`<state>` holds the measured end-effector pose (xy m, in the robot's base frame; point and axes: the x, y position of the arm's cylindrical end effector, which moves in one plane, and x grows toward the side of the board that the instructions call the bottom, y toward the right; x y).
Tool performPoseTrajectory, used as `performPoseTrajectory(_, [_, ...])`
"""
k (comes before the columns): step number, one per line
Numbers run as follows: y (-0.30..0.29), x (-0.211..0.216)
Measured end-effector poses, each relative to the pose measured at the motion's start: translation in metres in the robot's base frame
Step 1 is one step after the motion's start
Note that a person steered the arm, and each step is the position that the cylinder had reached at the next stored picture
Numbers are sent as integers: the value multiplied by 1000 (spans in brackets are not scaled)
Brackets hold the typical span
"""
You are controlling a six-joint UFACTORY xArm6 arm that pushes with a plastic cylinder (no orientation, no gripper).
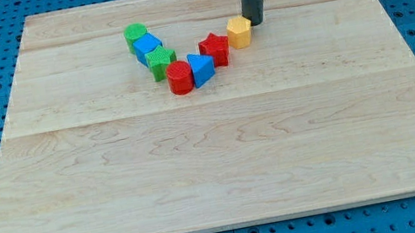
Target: Point your arm at the yellow heart
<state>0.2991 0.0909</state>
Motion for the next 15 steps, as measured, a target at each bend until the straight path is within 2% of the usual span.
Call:
performPoseTrajectory(4, [-8, 0])
performPoseTrajectory(7, [47, -1])
performPoseTrajectory(10, [125, -49])
performPoseTrajectory(12, [149, -107])
performPoseTrajectory(15, [144, -108])
